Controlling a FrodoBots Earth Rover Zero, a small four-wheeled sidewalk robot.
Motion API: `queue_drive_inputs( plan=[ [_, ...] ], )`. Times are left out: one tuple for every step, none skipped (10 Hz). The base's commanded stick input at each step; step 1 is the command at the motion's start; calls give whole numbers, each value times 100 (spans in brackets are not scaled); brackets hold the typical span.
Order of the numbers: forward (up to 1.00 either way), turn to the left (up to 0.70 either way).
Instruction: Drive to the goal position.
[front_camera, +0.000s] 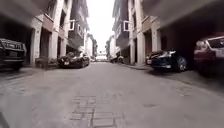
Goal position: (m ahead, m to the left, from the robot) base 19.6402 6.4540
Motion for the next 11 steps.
queue_drive_inputs(
  plan=[
    [70, 0],
    [70, 0],
    [70, 0],
    [70, 0],
    [70, 0],
    [70, 0],
    [70, 0],
    [70, 0],
    [70, 0],
    [70, 0],
    [70, 0]
  ],
)
